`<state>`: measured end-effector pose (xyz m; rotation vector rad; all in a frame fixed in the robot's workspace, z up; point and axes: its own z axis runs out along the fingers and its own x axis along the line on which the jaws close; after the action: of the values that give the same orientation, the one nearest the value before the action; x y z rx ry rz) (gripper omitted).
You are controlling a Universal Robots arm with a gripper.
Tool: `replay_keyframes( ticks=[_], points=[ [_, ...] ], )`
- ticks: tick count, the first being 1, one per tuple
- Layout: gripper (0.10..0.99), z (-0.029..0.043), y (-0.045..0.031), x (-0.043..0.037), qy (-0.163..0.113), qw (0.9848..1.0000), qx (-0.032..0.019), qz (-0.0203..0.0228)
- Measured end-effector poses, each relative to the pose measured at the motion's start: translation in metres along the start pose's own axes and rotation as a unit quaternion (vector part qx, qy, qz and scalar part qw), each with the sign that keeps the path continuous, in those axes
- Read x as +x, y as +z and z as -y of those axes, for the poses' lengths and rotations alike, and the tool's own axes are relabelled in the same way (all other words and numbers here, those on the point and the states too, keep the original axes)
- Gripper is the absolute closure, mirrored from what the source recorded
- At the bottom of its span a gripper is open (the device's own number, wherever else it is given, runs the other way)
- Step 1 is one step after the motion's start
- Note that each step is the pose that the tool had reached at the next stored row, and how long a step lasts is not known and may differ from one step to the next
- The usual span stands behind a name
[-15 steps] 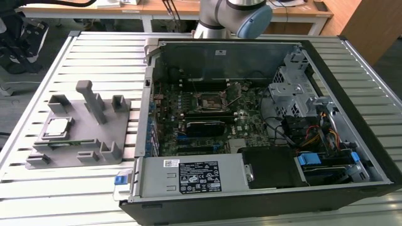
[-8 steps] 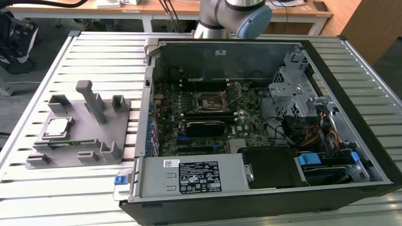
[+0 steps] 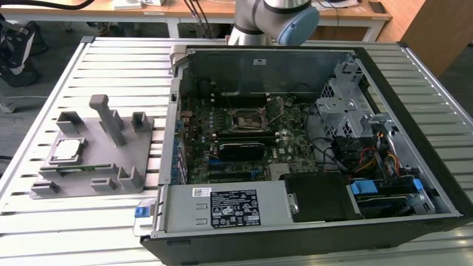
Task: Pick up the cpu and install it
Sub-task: 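Reach for the cpu, then pick up the cpu and move it towards the insertion slot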
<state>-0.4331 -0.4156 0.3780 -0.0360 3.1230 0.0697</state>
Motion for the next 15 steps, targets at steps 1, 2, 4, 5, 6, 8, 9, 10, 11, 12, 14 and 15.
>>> replay_keyframes(
  ticks=[1,2,4,5,6,8,9,10,11,12,14,15],
  points=[
    [0.980,0.0000,0.0000,0.0011,0.000,1.0000,0.0000,-0.0002],
    [0.980,0.0000,0.0001,0.0024,0.000,1.0000,0.0000,-0.0002],
    [0.980,-0.0001,0.0002,0.0053,0.000,1.0000,0.0000,-0.0004],
    [0.980,-0.0001,0.0002,0.0069,0.000,1.0000,0.0000,-0.0004],
    [0.980,-0.0002,0.0002,0.0080,0.000,1.0000,0.0000,-0.0005],
    [0.980,-0.0002,0.0002,0.0100,0.000,1.0000,0.0000,-0.0006],
    [0.980,-0.0002,0.0003,0.0111,0.000,1.0000,0.0000,-0.0006],
    [0.980,-0.0002,0.0003,0.0121,0.000,1.0000,0.0000,-0.0007],
    [0.980,-0.0002,0.0003,0.0131,0.000,1.0000,0.0000,-0.0008],
    [0.980,-0.0003,0.0004,0.0140,0.000,1.0000,0.0000,-0.0008],
    [0.980,-0.0003,0.0004,0.0157,0.000,1.0000,0.0000,-0.0009],
    [0.980,-0.0003,0.0006,0.0166,0.000,1.0000,-0.0001,-0.0011]
  ],
)
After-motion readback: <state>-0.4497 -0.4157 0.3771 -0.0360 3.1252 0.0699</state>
